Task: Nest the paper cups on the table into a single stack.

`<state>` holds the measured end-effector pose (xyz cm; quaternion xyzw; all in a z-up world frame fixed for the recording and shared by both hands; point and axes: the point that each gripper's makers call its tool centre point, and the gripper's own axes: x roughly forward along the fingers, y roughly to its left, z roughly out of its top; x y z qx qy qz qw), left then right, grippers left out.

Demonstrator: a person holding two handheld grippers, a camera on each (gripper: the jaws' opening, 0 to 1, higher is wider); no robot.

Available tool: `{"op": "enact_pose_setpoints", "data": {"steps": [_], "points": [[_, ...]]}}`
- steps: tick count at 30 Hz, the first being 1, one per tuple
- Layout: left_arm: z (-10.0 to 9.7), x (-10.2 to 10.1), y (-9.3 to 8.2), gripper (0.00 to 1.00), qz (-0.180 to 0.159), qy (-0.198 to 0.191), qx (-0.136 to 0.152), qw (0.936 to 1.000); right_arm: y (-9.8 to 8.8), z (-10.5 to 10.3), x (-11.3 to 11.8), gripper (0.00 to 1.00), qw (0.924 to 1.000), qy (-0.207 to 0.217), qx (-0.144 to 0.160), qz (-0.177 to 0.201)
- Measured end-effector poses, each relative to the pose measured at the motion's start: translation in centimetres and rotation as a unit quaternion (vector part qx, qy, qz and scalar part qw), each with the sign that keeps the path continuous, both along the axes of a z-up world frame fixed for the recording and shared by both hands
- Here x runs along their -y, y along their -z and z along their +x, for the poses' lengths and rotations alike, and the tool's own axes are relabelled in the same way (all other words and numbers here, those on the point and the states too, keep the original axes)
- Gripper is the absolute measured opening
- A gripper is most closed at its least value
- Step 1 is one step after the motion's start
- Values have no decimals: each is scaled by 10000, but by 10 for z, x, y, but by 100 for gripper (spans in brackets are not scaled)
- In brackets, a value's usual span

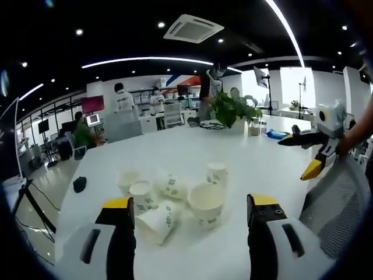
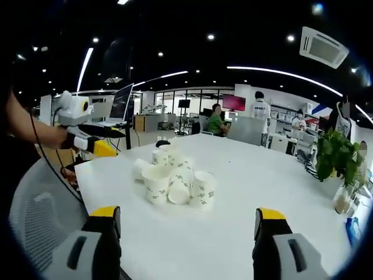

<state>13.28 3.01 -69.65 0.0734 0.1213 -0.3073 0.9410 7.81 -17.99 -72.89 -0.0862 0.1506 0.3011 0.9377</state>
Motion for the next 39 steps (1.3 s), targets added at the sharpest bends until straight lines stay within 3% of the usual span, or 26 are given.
{"op": "enact_pose_setpoints", "data": {"steps": [10, 17, 27, 35, 39], "points": [[15, 1, 9, 75, 24, 28, -56, 10000, -1, 0, 0, 96, 10000, 11, 23, 22], [19, 9, 18, 59, 121, 162, -262, 9995, 0, 0, 0, 96, 10000, -2, 12, -1], [31, 19, 31, 51, 263, 285, -355, 9986, 0, 0, 0, 95, 10000, 8, 4, -11], [41, 25, 49, 41, 316, 362, -697, 9964, 3, -1, 0, 94, 10000, -21, -34, -75], [43, 28, 52, 37, 153, 330, -904, 9952, 4, -1, 1, 94, 9999, -3, -61, -87]]}}
